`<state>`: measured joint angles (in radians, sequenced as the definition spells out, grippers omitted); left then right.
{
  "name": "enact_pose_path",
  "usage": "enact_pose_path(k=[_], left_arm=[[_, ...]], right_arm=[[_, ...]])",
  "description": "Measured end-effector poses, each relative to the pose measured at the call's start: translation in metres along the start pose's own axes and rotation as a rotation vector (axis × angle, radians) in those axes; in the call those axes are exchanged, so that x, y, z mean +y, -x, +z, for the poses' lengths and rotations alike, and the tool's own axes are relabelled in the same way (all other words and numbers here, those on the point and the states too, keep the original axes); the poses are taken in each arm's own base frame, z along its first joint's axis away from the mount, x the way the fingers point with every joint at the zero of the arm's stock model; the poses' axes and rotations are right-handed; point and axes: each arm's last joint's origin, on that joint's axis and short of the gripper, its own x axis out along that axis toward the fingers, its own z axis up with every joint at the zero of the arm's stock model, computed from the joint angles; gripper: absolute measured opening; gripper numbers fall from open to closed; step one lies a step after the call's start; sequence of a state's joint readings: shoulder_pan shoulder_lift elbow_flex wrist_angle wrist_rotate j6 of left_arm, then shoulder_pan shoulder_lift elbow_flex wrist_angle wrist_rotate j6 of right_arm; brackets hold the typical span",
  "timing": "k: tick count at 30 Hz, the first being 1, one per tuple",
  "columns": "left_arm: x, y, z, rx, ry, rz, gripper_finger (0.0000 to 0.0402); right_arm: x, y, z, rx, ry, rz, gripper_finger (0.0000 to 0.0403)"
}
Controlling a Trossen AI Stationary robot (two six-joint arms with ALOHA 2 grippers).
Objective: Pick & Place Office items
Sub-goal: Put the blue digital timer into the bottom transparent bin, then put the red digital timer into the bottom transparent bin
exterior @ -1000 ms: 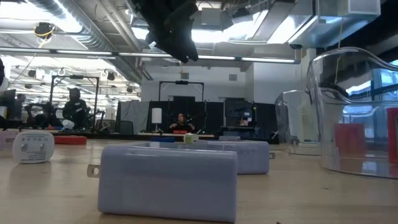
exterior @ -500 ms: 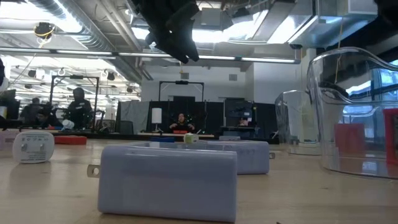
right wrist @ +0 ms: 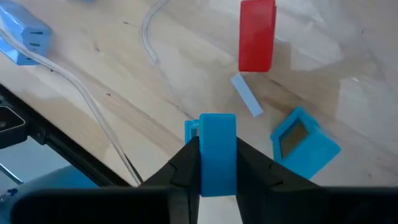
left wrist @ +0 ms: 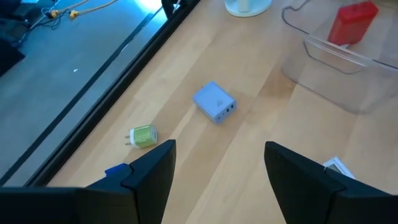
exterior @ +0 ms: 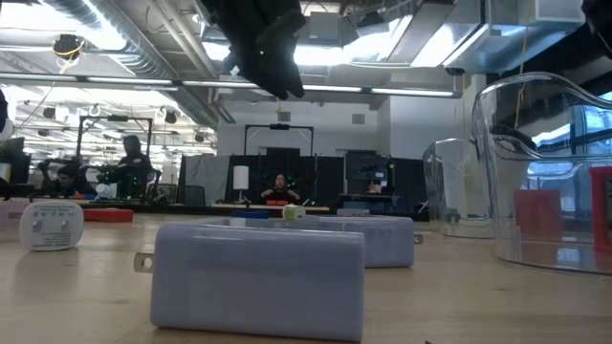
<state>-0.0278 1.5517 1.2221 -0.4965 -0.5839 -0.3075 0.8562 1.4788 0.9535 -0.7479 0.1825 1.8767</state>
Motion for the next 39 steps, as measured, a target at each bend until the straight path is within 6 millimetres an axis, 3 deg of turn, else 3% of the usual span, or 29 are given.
enact_pose_path(k=[14,22,29,34,39], left_arm=[[0.002,-0.002,0.000,0.012,0.026,-0.020,0.0242],[0.001,-0.002,-0.005,0.082,-0.154,-0.107,0.0242],[0.024,0.000,-0.040,0.477,-0.109,-0.034,0.0242],[0.035,0.000,-0.079,0.687,-0.125,0.115,0.0242],[0.049,-0.015,-0.124,0.809,-0.055,0.201,0.0242]], right_arm=[[0.000,0.001,-0.001,0.059,-0.006,-0.010,0.0175],[-0.001,0.019,0.004,0.054,-0.024,0.061,0.0181],[-0.002,0.036,0.012,-0.060,-0.045,0.165,0.0168],[-0.002,0.040,0.015,-0.131,-0.048,0.201,0.0166],[-0.002,0.040,0.016,-0.173,-0.046,0.212,0.0166]])
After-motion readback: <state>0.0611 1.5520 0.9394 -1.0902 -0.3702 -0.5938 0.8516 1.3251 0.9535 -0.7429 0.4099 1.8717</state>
